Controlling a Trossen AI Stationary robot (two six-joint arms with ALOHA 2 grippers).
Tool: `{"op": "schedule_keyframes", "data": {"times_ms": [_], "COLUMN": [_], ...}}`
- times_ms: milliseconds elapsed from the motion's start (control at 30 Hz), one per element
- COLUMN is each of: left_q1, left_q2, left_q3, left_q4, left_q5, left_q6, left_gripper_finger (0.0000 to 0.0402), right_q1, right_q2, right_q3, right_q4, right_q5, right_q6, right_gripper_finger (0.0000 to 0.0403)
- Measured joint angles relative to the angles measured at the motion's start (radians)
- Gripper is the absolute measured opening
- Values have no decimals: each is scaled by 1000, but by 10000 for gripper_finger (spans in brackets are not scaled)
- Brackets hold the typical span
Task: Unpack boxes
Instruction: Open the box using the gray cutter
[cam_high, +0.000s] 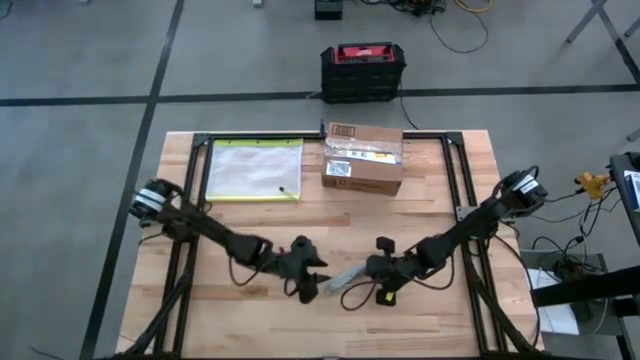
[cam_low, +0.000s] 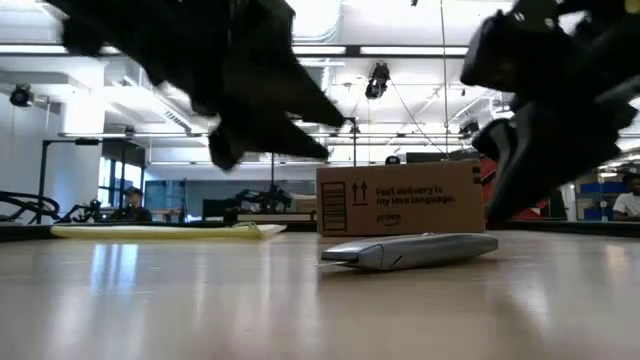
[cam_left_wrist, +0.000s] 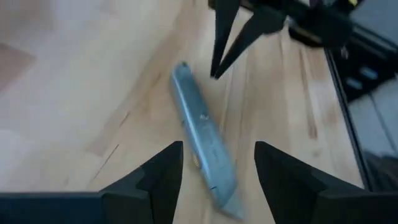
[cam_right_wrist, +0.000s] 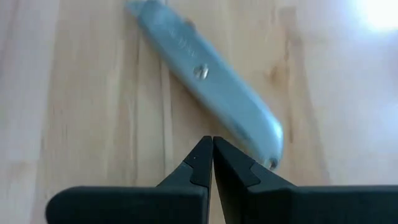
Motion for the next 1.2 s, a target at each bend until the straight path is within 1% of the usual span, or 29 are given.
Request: {"op": "schedule_keyframes", "data": {"times_ms": [67, 133, 233, 300, 433, 533, 633, 733, 833, 933, 1033, 1200], "left_q1": [-61, -109, -138, -143, -141, -134, -136, -141, -133, -127, -129, -125], "left_q2": [9, 28, 77, 119, 204, 264, 315, 358, 388, 408, 421, 424], "left_q3": [36, 70, 94, 98, 131, 191, 275, 345, 393, 413, 419, 400], "left_q4": [2, -29, -91, -95, -75, -68, -78, -218, -343, -334, -336, -344], "left_q5": [-151, -231, -253, -260, -261, -272, -354, -414, -420, -401, -381, -367], "left_q6": [-1, 0, -55, -108, -159, -160, -116, -123, -188, -198, -189, -209], "left_gripper_finger": [176, 169, 158, 155, 164, 184, 198, 200, 198, 201, 214, 232], "right_q1": [0, 0, 0, 0, 1, 16, 55, 92, 128, 169, 198, 221], "right_q2": [1, 11, 32, 43, 50, 35, 7, -3, -4, -4, -4, -5], "right_q3": [5, 8, 8, 8, 9, 9, 9, 10, 10, 10, 10, 10], "right_q4": [4, 17, 21, 27, 24, 20, 21, 21, 22, 23, 25, 24], "right_q5": [16, 36, 98, 138, 232, 247, 248, 256, 286, 316, 352, 361], "right_q6": [-4, -18, -74, -109, -95, -32, -13, -8, 37, 67, 88, 142], "right_gripper_finger": [0, 0, 0, 0, 0, 0, 0, 0, 0, 0, 0, 0]}}
